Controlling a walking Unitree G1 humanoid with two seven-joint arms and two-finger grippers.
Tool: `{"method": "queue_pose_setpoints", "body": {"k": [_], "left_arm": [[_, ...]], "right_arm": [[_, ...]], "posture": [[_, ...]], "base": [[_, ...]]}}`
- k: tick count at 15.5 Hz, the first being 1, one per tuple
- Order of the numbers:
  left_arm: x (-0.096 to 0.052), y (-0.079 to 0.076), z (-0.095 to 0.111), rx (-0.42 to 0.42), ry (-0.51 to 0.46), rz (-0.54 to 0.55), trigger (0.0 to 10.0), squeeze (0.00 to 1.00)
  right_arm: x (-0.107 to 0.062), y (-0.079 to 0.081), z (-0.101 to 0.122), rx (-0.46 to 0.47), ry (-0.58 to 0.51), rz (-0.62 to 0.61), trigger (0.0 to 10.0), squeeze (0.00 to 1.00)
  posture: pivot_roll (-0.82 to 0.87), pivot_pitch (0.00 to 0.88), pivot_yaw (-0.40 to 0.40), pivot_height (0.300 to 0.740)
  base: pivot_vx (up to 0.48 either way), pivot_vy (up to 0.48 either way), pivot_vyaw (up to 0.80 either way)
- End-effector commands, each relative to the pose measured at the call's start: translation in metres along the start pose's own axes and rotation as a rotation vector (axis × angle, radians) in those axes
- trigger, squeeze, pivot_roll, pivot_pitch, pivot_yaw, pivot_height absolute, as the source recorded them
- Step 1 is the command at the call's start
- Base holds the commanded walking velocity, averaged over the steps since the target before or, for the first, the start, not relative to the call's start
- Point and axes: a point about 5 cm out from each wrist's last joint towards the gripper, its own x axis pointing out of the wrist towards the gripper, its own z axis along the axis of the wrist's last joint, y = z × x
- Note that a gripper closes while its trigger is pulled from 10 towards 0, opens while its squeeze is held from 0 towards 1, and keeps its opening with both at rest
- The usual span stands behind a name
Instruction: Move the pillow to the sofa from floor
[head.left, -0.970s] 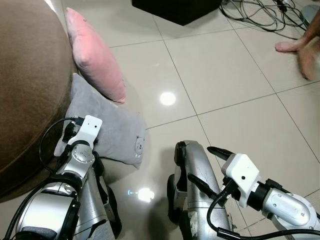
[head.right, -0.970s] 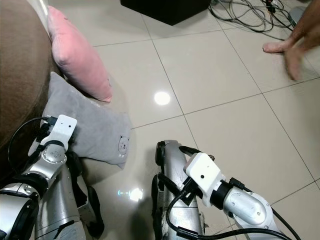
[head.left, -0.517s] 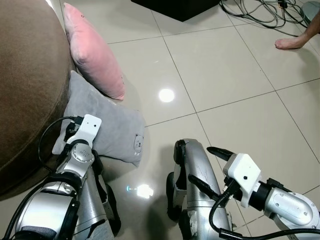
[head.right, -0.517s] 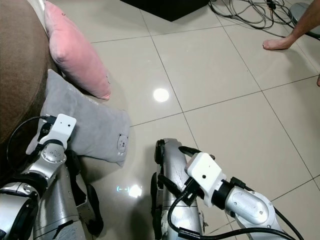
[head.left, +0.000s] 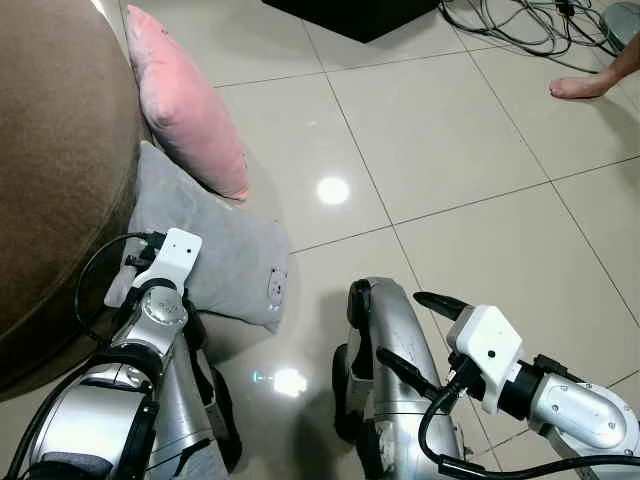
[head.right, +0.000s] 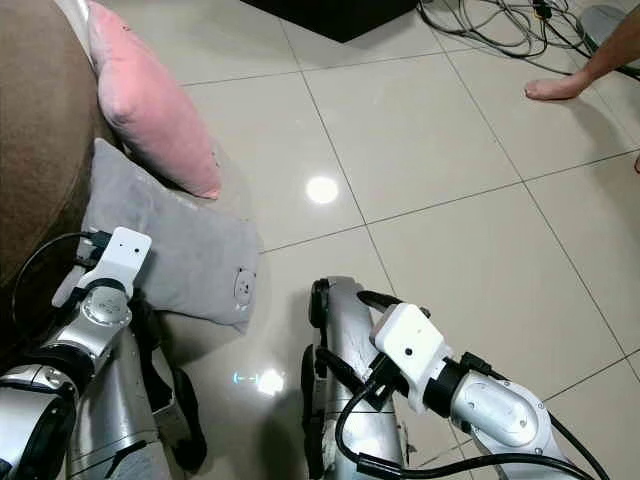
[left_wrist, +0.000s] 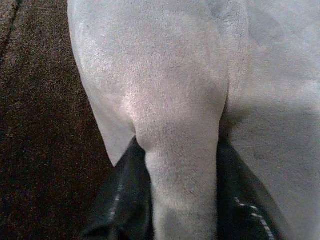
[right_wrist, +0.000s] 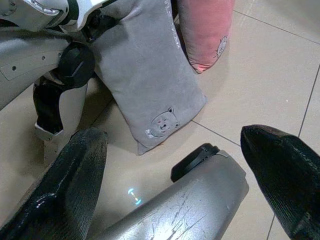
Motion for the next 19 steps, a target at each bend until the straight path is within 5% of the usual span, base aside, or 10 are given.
{"method": "queue_pose_setpoints", "body": {"k": [1, 11, 18, 19], "left_arm": [[-0.003, -0.005, -0.008, 0.000, 0.035, -0.006, 0.0, 0.00], [-0.007, -0.022, 0.006, -0.163, -0.020, -0.049, 0.0, 0.00], [-0.006, -0.029, 0.066, -0.453, -0.240, -0.127, 0.0, 0.00], [-0.008, -0.019, 0.100, -0.601, -0.398, -0.172, 0.0, 0.00]], "right_arm": [[-0.004, 0.002, 0.000, 0.010, 0.004, 0.007, 10.0, 0.00], [0.003, 0.004, -0.004, 0.045, -0.027, -0.061, 10.0, 0.00], [0.004, -0.014, -0.012, 0.082, -0.052, -0.308, 10.0, 0.00], [0.002, -0.026, -0.010, 0.083, -0.054, -0.461, 10.0, 0.00]], "posture": [[-0.22, 0.342, -0.164, 0.475], [-0.18, 0.261, -0.126, 0.475], [-0.10, 0.162, -0.065, 0.475], [-0.07, 0.119, -0.052, 0.475]], "base": [[0.000, 0.000, 0.00], [0.000, 0.000, 0.00], [0.000, 0.000, 0.00], [0.000, 0.000, 0.00]]}}
